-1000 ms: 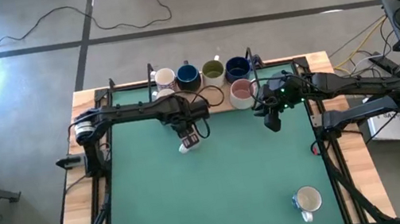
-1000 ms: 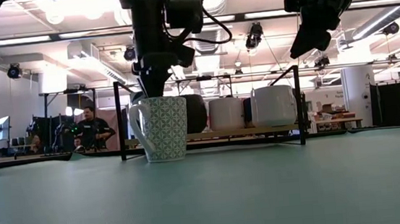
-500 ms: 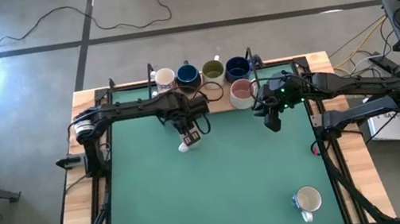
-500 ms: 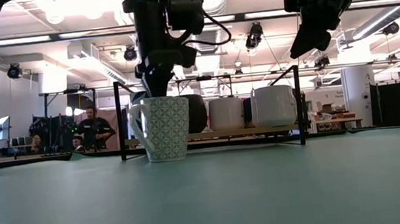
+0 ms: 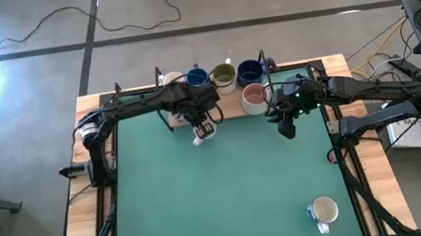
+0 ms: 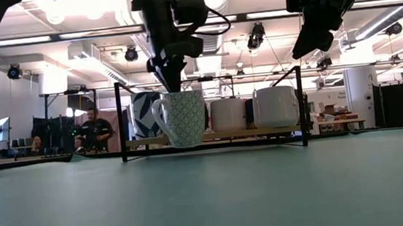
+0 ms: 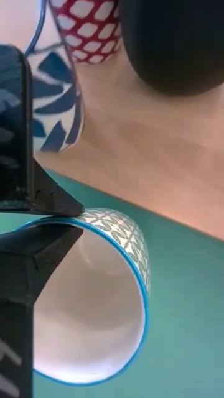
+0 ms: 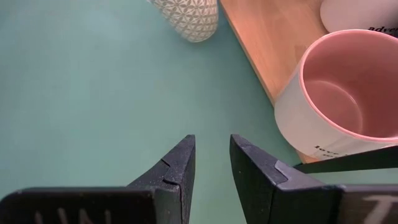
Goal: Place coffee mugs
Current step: Put the green pattern mug on the shelf
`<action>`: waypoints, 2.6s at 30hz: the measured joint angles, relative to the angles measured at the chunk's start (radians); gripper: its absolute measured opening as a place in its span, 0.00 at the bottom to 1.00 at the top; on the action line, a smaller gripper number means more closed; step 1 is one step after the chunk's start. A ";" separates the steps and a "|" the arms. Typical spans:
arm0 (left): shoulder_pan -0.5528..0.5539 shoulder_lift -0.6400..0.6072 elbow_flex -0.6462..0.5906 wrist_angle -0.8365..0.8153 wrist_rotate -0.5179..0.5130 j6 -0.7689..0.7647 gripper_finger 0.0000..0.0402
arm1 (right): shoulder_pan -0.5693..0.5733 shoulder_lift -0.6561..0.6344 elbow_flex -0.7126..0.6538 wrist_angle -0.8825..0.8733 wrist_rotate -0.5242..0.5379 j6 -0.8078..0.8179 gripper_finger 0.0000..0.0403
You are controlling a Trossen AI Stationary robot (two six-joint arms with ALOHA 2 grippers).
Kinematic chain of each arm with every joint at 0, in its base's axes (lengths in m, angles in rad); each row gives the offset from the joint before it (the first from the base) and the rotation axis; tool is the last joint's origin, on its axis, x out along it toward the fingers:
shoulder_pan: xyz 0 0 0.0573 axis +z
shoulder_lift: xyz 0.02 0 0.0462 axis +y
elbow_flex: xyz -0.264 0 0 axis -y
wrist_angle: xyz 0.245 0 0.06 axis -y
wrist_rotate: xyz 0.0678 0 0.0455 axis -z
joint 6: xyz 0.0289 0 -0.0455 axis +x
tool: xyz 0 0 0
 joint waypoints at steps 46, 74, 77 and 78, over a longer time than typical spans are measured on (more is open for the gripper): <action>0.213 0.000 0.080 0.034 0.054 0.212 0.02 | 0.000 0.000 0.000 0.000 0.000 0.000 0.22; 0.213 0.000 0.067 0.070 0.058 0.209 0.14 | 0.000 0.000 0.000 0.000 0.000 0.000 0.22; 0.213 0.000 0.067 0.075 0.058 0.209 0.14 | 0.000 0.000 0.000 0.000 0.000 0.000 0.22; 0.213 0.000 0.067 0.074 0.058 0.207 0.14 | 0.000 0.000 0.000 0.000 0.000 0.000 0.22</action>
